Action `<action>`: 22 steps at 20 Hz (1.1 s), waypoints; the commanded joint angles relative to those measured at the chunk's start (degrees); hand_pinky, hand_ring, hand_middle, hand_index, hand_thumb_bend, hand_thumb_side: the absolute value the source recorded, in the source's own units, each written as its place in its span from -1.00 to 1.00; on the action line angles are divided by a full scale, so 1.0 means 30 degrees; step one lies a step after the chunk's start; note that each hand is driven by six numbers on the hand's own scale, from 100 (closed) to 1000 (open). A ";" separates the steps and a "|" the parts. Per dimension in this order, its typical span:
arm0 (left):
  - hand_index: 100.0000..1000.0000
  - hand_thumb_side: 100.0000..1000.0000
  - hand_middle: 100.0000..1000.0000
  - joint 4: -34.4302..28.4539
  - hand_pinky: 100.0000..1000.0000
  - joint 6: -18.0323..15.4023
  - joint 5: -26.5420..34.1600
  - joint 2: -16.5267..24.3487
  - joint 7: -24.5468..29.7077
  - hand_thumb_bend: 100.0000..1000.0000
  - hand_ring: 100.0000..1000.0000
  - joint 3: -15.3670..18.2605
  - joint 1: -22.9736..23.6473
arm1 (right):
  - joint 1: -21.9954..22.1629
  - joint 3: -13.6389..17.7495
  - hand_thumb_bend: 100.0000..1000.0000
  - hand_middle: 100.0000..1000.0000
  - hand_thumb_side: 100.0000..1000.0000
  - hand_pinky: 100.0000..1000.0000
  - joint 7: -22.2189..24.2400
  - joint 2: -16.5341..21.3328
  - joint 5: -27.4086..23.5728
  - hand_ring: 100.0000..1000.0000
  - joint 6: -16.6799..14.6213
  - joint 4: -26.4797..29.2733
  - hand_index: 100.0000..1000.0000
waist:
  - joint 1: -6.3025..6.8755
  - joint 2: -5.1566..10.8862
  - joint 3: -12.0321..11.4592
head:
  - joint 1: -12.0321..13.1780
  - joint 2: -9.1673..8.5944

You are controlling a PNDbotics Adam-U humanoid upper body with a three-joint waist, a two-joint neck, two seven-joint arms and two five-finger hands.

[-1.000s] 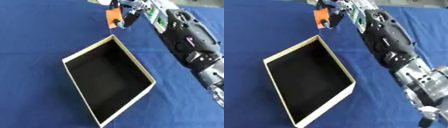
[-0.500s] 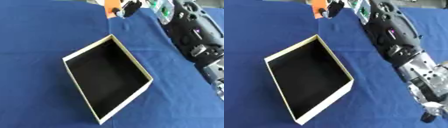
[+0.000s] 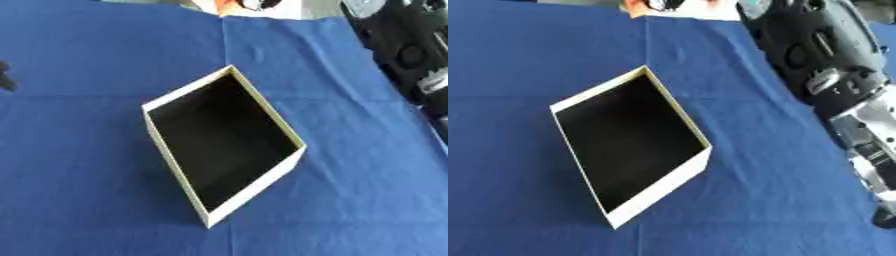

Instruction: Pick up objects on the table and place them in the box.

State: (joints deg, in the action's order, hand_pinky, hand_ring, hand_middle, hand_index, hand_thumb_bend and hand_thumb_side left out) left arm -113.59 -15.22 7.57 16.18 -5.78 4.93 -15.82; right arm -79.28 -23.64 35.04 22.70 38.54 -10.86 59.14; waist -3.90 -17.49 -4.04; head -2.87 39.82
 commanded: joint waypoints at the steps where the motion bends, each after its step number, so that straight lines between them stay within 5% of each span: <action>1: 0.24 0.31 -0.08 -0.0335 -0.39 0.0034 0.0158 0.0323 0.0007 -1.00 -0.10 0.0179 -0.0065 | 0.0164 -0.0790 -1.00 -0.90 -1.00 0.26 0.0366 0.0946 -0.1028 0.06 0.0358 0.1746 -0.59 | 0.0205 0.0581 0.0072 | 0.0126 0.0354; 11: 0.24 0.31 -0.08 -0.0335 -0.39 0.0054 0.0267 0.0228 0.0095 -1.00 -0.10 0.0172 0.0039 | 0.2319 -0.3322 -1.00 -0.89 -1.00 0.24 0.1382 0.2812 -0.4000 0.06 0.2476 0.6576 -0.58 | 0.0308 0.0803 0.0170 | 0.0294 0.0437; 22: 0.25 0.32 -0.08 -0.0335 -0.40 0.0168 0.0307 0.0072 0.0273 -1.00 -0.10 0.0080 0.0019 | 0.4281 -0.4278 -1.00 -0.89 -1.00 0.19 0.2378 0.4288 -0.7427 0.03 0.5883 1.1671 -0.58 | 0.0253 0.0550 0.0035 | 0.0174 0.0375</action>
State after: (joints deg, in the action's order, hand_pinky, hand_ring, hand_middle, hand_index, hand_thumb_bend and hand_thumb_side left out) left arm -113.59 -14.69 8.10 16.11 -5.21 5.15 -15.39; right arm -65.63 -36.87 41.89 33.82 17.67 5.66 92.03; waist -3.35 -16.77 -3.94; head -2.22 40.82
